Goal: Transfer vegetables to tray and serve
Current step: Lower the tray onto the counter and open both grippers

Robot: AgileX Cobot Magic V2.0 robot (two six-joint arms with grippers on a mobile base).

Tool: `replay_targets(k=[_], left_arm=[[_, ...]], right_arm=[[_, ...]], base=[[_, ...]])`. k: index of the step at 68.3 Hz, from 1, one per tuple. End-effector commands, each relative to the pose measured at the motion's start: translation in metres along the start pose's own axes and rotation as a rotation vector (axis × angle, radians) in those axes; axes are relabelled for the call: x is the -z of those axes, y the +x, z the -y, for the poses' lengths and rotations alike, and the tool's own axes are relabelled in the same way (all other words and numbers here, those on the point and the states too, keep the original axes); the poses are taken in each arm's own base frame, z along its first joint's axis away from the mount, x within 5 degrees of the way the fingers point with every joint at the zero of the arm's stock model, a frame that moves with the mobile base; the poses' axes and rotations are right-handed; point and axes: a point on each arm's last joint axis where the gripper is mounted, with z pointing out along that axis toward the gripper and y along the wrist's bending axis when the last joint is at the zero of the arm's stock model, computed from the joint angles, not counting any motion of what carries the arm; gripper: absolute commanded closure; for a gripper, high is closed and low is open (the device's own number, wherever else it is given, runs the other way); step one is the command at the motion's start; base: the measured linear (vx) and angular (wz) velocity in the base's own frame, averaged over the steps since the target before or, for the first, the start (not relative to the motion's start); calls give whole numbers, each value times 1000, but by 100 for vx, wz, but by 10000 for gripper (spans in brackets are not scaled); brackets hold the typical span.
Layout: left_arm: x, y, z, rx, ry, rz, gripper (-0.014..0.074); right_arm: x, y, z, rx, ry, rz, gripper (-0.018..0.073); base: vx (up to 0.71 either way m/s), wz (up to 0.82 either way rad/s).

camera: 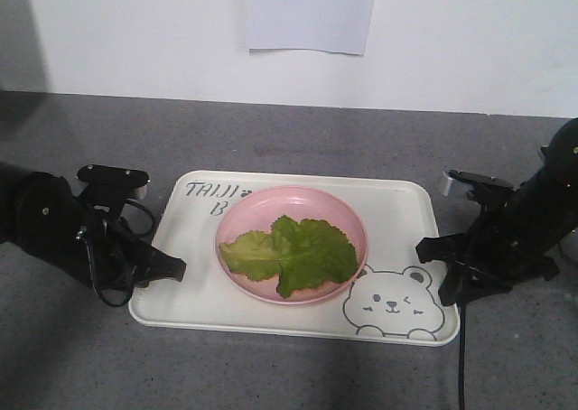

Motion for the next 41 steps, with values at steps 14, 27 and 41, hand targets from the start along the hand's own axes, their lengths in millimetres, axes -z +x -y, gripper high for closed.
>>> replay_targets(k=[14, 27, 41], left_arm=[[18, -15, 9, -17, 38, 140, 374], [35, -13, 9, -21, 44, 171, 270], [70, -6, 8, -44, 39, 223, 270]], right_arm=[[16, 0, -12, 27, -28, 42, 391], [21, 2, -13, 39, -28, 47, 265], [46, 12, -20, 78, -5, 118, 215]], base=[[0, 0], [0, 0], [0, 0]])
